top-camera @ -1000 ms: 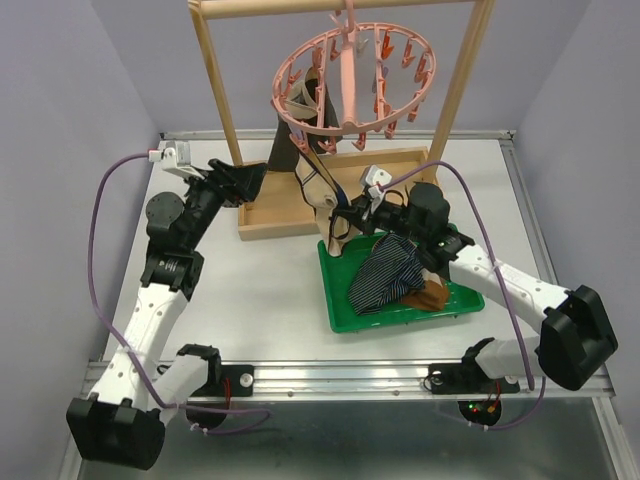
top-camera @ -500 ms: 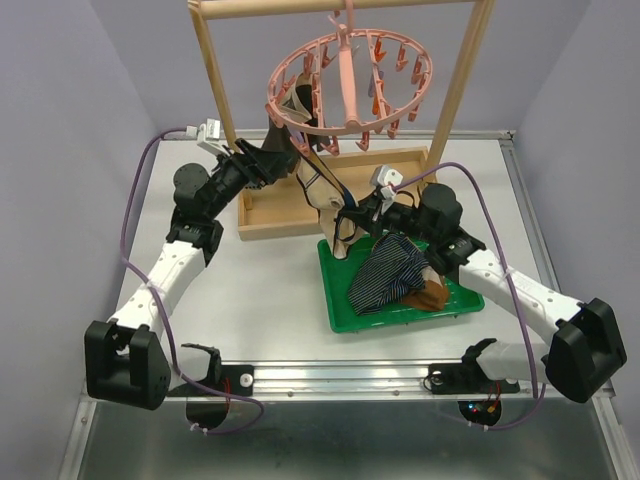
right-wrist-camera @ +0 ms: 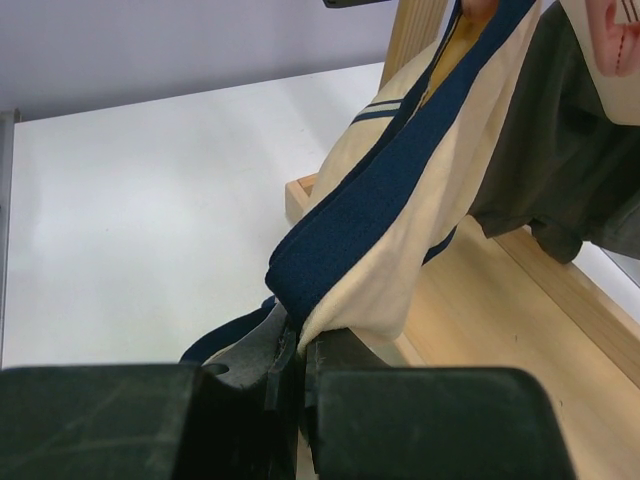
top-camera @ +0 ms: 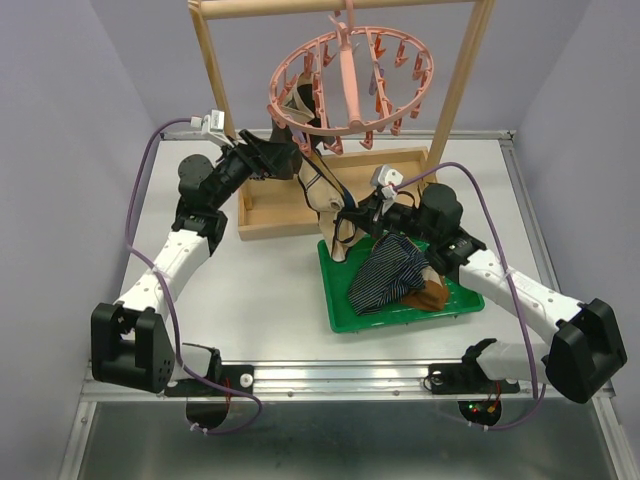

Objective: Remove the underwear clipped to the hanger

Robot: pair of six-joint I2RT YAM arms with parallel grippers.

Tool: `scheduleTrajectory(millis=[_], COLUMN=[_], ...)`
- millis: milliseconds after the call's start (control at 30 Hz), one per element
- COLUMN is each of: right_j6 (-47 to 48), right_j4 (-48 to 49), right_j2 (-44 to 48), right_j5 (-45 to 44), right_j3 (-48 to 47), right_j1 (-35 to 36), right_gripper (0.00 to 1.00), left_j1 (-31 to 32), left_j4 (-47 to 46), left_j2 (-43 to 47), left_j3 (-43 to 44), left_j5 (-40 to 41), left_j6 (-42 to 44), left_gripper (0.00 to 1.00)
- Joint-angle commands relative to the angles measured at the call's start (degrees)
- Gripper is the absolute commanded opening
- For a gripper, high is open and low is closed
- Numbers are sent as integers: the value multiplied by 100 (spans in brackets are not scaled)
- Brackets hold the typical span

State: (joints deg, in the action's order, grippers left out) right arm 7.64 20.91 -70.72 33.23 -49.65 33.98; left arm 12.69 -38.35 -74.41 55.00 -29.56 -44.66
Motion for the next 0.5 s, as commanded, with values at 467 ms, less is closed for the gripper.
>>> scheduleTrajectory(millis=[467], right_j6=[-34], right_j4=[45], right_j2=[287], right_j5=[157], right_j3=[183], right_j1=[-75], right_gripper=[1], left_j1=[-240], left_j4=[-1043], left_j2=[217], left_j3=[-34], left_j5=[-120], left_j6=[-244], left_gripper=[87])
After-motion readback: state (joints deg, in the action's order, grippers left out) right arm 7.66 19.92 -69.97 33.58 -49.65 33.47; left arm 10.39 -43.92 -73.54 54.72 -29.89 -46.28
